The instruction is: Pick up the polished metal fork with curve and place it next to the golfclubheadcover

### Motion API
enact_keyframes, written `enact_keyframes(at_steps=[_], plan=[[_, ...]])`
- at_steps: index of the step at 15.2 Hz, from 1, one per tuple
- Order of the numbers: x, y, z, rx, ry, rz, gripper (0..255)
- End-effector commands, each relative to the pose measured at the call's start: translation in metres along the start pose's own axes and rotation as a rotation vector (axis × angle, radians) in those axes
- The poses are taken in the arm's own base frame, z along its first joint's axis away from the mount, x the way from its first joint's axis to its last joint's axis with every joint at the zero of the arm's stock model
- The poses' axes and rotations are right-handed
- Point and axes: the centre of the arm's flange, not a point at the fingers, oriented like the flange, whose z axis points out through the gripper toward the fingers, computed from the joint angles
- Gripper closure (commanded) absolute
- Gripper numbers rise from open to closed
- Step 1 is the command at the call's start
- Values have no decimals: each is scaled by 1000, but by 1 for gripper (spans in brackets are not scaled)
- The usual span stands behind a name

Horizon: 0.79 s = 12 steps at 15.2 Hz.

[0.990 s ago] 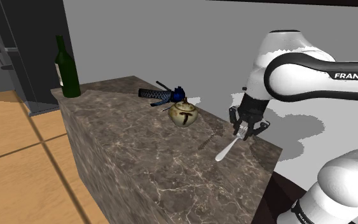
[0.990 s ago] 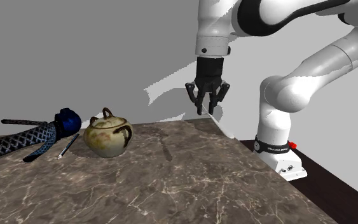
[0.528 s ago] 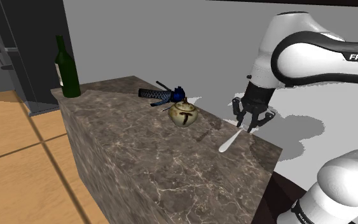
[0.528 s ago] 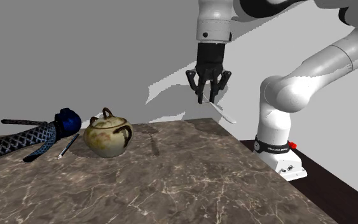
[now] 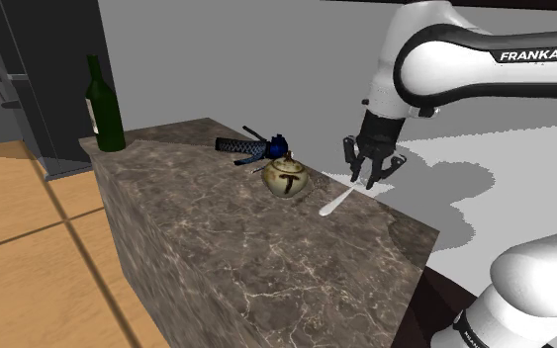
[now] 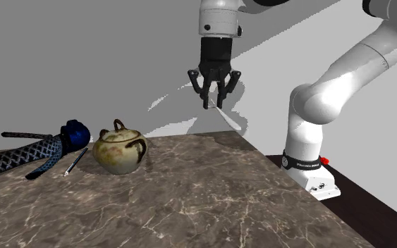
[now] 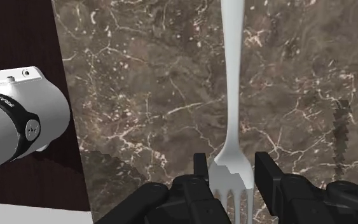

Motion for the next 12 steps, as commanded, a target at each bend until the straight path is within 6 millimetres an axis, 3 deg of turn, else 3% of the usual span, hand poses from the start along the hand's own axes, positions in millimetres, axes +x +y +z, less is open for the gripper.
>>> enact_keyframes(at_steps=[1, 12], plan=[[-7, -29, 2, 1, -2, -1, 255], [-30, -173, 2, 1, -2, -1, 255]])
